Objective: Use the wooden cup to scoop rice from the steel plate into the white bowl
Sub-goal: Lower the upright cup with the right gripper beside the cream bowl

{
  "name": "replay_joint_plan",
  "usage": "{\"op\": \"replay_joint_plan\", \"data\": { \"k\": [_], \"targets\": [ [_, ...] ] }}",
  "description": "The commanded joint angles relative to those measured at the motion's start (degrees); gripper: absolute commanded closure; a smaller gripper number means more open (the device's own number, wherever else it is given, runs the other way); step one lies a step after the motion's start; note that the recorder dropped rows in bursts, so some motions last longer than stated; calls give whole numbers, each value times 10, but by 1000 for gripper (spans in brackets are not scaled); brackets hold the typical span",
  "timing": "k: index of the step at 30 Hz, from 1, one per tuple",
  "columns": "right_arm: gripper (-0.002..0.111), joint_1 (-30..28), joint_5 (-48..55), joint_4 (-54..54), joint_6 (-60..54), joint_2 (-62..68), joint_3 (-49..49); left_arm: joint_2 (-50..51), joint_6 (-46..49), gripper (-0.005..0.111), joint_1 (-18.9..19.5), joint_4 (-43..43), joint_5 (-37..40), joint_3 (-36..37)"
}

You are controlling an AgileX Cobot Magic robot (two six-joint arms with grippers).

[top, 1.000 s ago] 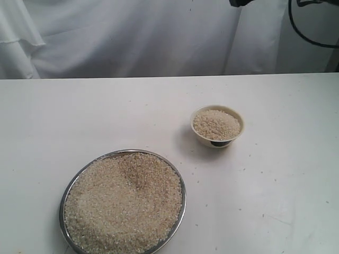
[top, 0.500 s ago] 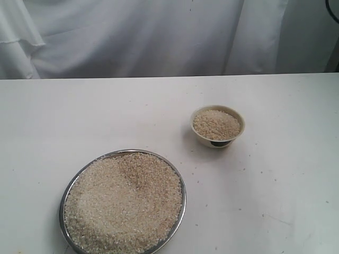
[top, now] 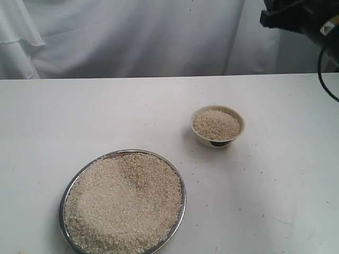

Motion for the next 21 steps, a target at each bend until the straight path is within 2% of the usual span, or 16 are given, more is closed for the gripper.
{"op": "replay_joint_plan", "data": {
  "k": [1, 4, 8, 13, 17, 21],
  "targets": [
    [108, -10, -142, -170, 114, -45, 107, -3, -2, 107, -1, 0, -4, 3],
    [108, -14, -197, -241, 125, -51, 165, -3, -2, 107, -1, 0, -4, 3],
    [108, -14, -248, -241, 113, -42, 210, -3, -2, 107, -1, 0, -4, 3],
    [108, -14, -256, -246, 152, -36, 239, -3, -2, 107, -1, 0, -4, 3],
    [108, -14, -260, -301, 136, -36, 269, -3, -2, 107, -1, 0, -4, 3],
    [108, -14, -276, -306, 131, -22, 298, -3, -2, 107, -1, 0, -4, 3]
  ]
}}
